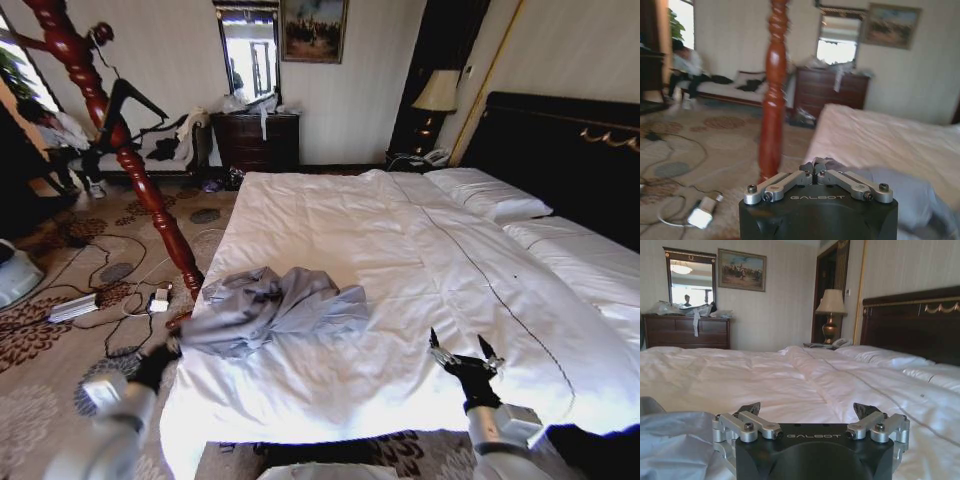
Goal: Pick up the clothes from the bed and hang them on the clothes hanger.
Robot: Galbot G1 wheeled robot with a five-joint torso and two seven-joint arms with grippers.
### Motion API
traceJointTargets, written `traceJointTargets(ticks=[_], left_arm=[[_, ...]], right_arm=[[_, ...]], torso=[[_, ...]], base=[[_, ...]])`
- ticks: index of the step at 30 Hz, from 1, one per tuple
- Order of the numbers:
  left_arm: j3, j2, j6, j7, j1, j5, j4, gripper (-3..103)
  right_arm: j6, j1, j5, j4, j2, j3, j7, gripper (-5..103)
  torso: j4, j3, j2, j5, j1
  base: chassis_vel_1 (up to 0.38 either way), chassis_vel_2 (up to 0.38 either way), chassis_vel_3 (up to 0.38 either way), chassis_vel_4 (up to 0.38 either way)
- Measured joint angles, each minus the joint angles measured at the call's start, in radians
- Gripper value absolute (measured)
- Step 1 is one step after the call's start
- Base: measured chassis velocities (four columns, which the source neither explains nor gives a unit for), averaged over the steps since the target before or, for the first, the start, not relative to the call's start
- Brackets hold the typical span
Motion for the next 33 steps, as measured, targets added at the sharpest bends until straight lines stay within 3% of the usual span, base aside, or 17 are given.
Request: traceJointTargets(ticks=[4, 9, 10, 11, 12, 14, 17, 20, 23, 25, 30, 33], left_arm=[[-0.044, -0.006, 0.015, 0.000, 0.029, -0.030, 0.004, 0], [-0.012, -0.057, -0.009, 0.039, 0.170, 0.086, 0.041, 0], [-0.012, -0.057, -0.009, 0.039, 0.170, 0.086, 0.041, 0], [0.006, -0.062, -0.011, 0.040, 0.180, 0.102, 0.048, 0], [0.027, -0.064, -0.014, 0.041, 0.182, 0.121, 0.057, 0], [0.043, -0.069, -0.017, 0.049, 0.193, 0.154, 0.072, 0], [0.048, -0.075, -0.022, 0.052, 0.206, 0.174, 0.083, 0], [0.043, -0.085, -0.030, 0.055, 0.223, 0.187, 0.084, 0], [0.027, -0.081, -0.032, 0.055, 0.231, 0.191, 0.061, 0], [0.026, -0.071, -0.031, 0.053, 0.226, 0.192, 0.053, 0], [0.054, 0.053, 0.015, 0.011, 0.137, 0.175, 0.019, 0], [0.117, 0.314, 0.092, -0.055, -0.091, 0.030, 0.028, 0]], right_arm=[[-0.024, 0.021, 0.098, -0.003, -0.034, 0.009, 0.003, 100], [-0.127, 0.099, 0.339, 0.003, -0.180, 0.033, 0.032, 100], [-0.127, 0.099, 0.339, 0.003, -0.180, 0.033, 0.032, 100], [-0.158, 0.116, 0.429, 0.012, -0.220, 0.047, 0.043, 100], [-0.184, 0.133, 0.500, 0.017, -0.253, 0.060, 0.053, 100], [-0.219, 0.178, 0.554, 0.010, -0.306, 0.065, 0.058, 100], [-0.235, 0.221, 0.546, -0.011, -0.351, 0.045, 0.046, 100], [-0.239, 0.262, 0.476, -0.043, -0.389, 0.000, 0.015, 100], [-0.198, 0.280, 0.308, -0.091, -0.416, -0.068, -0.040, 100], [-0.187, 0.277, 0.276, -0.099, -0.415, -0.081, -0.048, 100], [-0.164, 0.244, 0.233, -0.107, -0.379, -0.096, -0.054, 100], [-0.155, 0.217, 0.229, -0.102, -0.351, -0.080, -0.046, 100]], torso=[[0.0001, 0.000, 0.000, 0.0002, 0.000], [0.0014, 0.000, 0.000, 0.0001, 0.000], [0.0014, 0.000, 0.000, 0.0001, 0.000], [0.0014, 0.000, 0.000, 0.0004, 0.000], [0.0005, 0.000, 0.000, 0.0002, 0.000], [-0.0006, 0.000, 0.000, 0.0001, 0.000], [0.0009, 0.000, 0.000, 0.0001, 0.000], [0.0010, 0.000, 0.000, 0.0004, 0.000], [0.0007, 0.000, 0.000, 0.0005, 0.000], [0.0007, 0.000, 0.000, 0.0005, 0.000], [0.0005, 0.000, 0.000, -0.0001, 0.000], [-0.0004, 0.000, 0.000, -0.0003, 0.000]], base=[[0.000, 0.000, 0.000, 0.000], [0.000, 0.000, 0.000, 0.000], [0.000, 0.000, 0.000, 0.000], [0.000, 0.000, 0.000, 0.000], [0.000, 0.000, 0.000, 0.000], [0.000, 0.000, 0.000, 0.000], [0.000, 0.000, 0.000, 0.000], [0.000, 0.000, 0.000, 0.000], [0.000, 0.000, 0.000, 0.000], [0.000, 0.000, 0.000, 0.000], [0.000, 0.000, 0.000, 0.000], [0.000, 0.000, 0.000, 0.000]])
